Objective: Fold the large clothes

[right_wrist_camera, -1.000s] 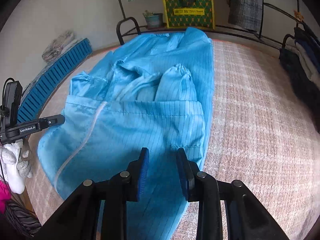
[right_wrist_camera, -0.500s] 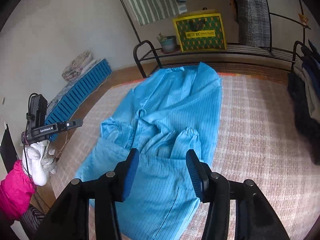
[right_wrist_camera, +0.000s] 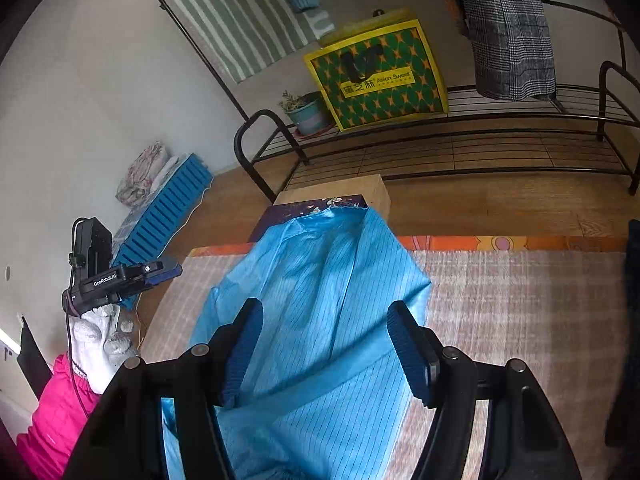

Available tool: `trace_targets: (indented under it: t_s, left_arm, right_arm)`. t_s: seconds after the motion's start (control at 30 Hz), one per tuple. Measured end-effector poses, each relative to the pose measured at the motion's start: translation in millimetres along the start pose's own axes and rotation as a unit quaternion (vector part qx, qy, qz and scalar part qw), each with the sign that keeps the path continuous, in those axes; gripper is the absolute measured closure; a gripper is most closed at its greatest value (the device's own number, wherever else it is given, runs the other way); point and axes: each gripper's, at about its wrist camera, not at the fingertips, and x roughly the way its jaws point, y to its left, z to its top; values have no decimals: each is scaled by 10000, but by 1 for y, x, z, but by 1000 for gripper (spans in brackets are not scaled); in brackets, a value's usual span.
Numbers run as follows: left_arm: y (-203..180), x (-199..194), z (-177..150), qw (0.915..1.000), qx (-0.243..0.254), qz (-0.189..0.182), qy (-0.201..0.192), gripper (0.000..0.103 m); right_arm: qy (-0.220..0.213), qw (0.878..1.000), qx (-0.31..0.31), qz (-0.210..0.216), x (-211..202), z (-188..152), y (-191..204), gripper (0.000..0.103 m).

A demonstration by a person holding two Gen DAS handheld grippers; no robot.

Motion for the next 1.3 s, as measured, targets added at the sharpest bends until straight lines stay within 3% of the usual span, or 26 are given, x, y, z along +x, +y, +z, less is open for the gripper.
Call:
trace_targets:
  t_s: [0.13, 0.27, 0.47, 0.57, 0.6, 0.63, 0.67, 0.7, 0.8, 1.0, 1.3]
  left_arm:
    - [2, 43, 15, 9991, 218, 287, 235, 32]
    - [14, 68, 24, 9991, -29, 231, 344, 32]
    - [25, 107, 36, 9972, -543, -42, 518, 32]
    - [15, 120, 40, 9983, -277, 63, 518, 32]
    - [10, 122, 41, 9986, -172, 112, 491, 35]
    - [7, 125, 41, 9987, -95, 64, 490, 63]
    - [4, 127, 41, 9989, -22, 79, 452, 95]
    - [2, 128, 41, 9991, 66, 198, 372, 99]
    - [-4, 119, 37, 9998, 194, 33, 57, 101]
    - [-15, 76, 34, 9989, 310, -159, -319, 103]
    - [-50, -43, -6, 9939, 767, -217, -763, 103]
  right_arm:
    - [152, 9996, -18, -219, 49, 24, -15, 36]
    - [196, 9990, 203, -341, 83, 39, -34, 35]
    - [277, 9970, 705, -138, 122, 46, -54, 36]
    - [379, 9965, 748, -28, 140, 49, -52, 36]
    - [418, 9962, 762, -9, 145, 49, -51, 42]
    - [450, 9961, 755, 13, 150, 49, -49, 49]
    - [496, 9963, 705, 26, 154, 48, -46, 65]
    - [504, 9969, 603, -34, 156, 48, -41, 77]
    - [365, 9992, 136, -71, 152, 46, -23, 94]
    - [-187, 9998, -61, 66, 110, 52, 0, 100]
    - [-605, 9968, -440, 274, 17, 27, 59, 102]
